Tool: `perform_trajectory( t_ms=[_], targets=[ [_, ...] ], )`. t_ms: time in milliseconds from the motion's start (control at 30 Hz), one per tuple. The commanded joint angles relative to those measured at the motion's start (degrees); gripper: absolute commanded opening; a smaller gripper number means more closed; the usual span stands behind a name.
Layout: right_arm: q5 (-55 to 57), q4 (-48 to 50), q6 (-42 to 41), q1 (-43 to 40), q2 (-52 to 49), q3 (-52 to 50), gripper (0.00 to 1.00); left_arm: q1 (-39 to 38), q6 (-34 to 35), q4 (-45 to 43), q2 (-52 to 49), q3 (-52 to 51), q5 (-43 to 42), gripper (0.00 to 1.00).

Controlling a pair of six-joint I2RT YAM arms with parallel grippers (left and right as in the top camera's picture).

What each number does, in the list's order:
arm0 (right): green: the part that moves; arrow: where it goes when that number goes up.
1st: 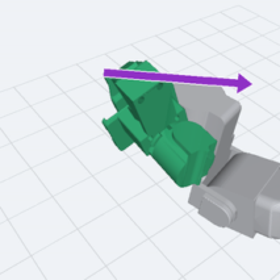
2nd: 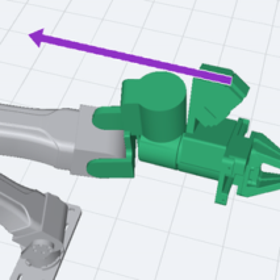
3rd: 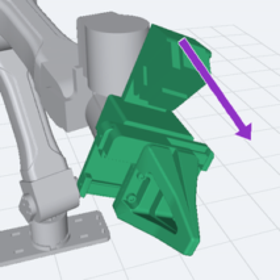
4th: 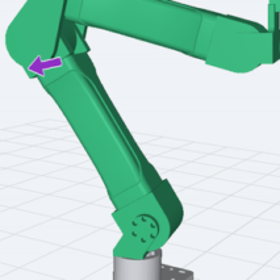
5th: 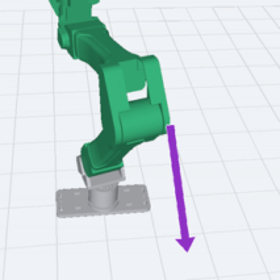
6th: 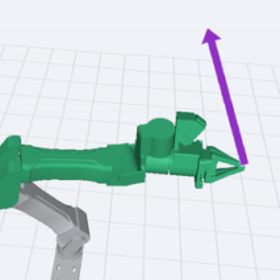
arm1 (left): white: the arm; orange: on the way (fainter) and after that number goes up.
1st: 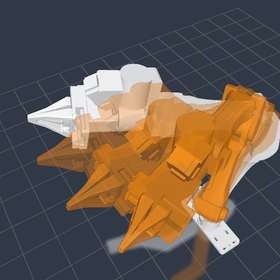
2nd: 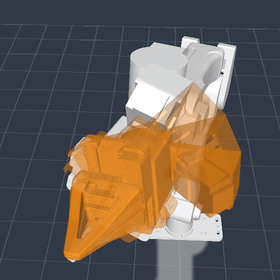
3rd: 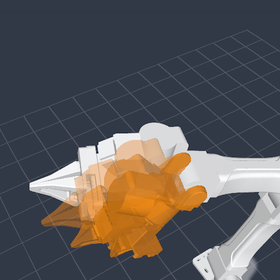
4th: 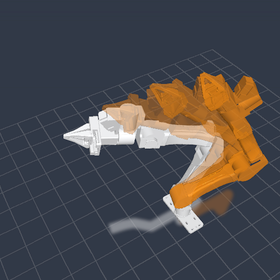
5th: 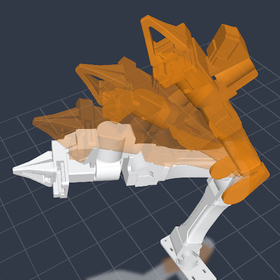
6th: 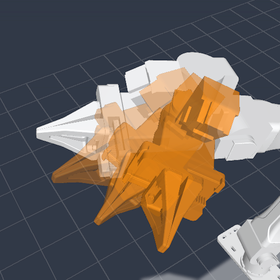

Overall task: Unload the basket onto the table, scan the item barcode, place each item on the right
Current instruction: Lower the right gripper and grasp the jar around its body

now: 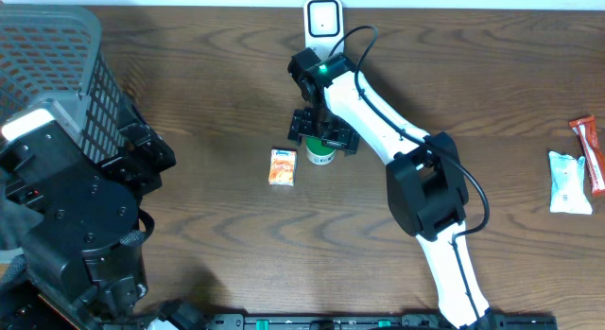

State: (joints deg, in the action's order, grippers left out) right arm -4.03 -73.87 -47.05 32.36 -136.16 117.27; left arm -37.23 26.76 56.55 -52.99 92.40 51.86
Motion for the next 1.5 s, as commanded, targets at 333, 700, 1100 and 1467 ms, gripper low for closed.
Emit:
perform_trajectory(
  t_ms=[333, 700, 1100, 1467],
  targets=[
    [1.42, 0.98, 0.61, -0.02, -3.69, 1.01, 0.8, 0.2, 0.07, 0.02, -0.11, -0.04, 1.38, 0.98],
    [1.46, 0.79, 0.94, -0.33, -3.67, 1.05, 0.63, 0.2, 0.07, 0.02, -0.11, -0.04, 1.38, 0.98],
    [-15.67, -7.96, 7.48, -6.88, -3.67, 3.91, 0.6, 0.2, 0.07, 0.0, -0.11, -0.04, 1.38, 0.98],
    [-30.86, -12.98, 11.41, -14.1, -3.67, 3.89, 0.6, 0.2, 0.07, 0.02, -0.11, -0.04, 1.38, 0.98]
  ],
)
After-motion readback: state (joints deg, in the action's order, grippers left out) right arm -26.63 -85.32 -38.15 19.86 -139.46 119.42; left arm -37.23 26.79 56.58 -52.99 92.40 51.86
